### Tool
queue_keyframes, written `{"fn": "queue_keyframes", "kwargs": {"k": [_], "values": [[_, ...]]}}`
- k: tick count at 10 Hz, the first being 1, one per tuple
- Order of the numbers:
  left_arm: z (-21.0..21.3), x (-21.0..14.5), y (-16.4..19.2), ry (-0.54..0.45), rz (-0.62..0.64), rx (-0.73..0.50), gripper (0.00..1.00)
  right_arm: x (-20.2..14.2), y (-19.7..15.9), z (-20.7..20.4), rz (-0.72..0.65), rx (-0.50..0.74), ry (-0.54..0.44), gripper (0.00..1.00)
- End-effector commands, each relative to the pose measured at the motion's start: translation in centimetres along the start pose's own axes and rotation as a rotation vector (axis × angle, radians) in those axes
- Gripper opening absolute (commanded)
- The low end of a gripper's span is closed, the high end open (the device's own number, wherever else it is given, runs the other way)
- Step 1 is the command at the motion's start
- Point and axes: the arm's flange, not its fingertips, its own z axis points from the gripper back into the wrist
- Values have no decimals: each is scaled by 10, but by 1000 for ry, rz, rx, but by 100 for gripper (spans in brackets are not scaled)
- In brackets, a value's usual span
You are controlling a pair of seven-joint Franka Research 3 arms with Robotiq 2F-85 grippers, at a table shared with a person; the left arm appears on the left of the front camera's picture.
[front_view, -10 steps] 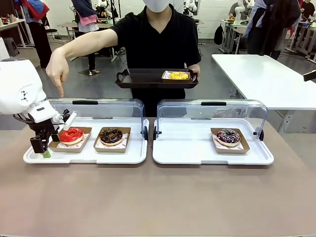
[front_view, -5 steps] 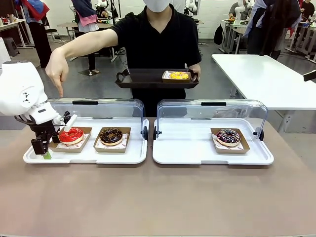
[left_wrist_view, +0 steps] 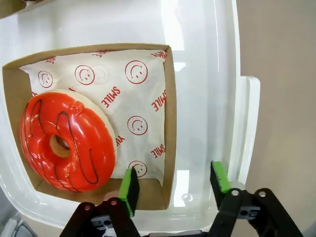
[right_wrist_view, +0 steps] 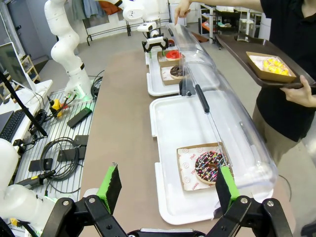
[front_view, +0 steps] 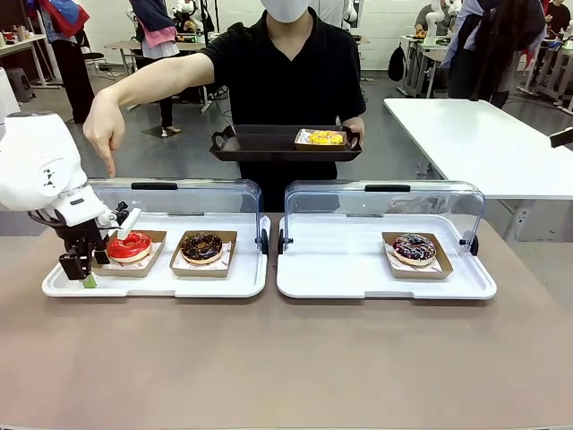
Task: Provide the desired donut to the person.
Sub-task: Pick up and lift the Paper togo box containing the Donut pointed at by the person.
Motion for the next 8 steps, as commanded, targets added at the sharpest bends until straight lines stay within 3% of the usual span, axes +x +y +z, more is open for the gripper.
{"fn": "queue_keyframes", "kwargs": {"k": [1, 3, 4, 5, 8], "values": [[-3, -2, 0, 17, -16, 21, 0, 0, -1, -1, -10, -7, 3, 100], [-2, -2, 1, 20, -13, 17, 0, 0, -1, -1, -10, -7, 3, 100], [-1, -2, 1, 21, -15, 14, 12, 0, -1, -1, -10, -7, 3, 100], [-1, -2, 1, 22, -17, 13, 3, 0, -1, -1, -10, -7, 3, 100], [1, -3, 0, 29, -22, 13, 0, 0, -1, -1, -10, -7, 3, 100]]}}
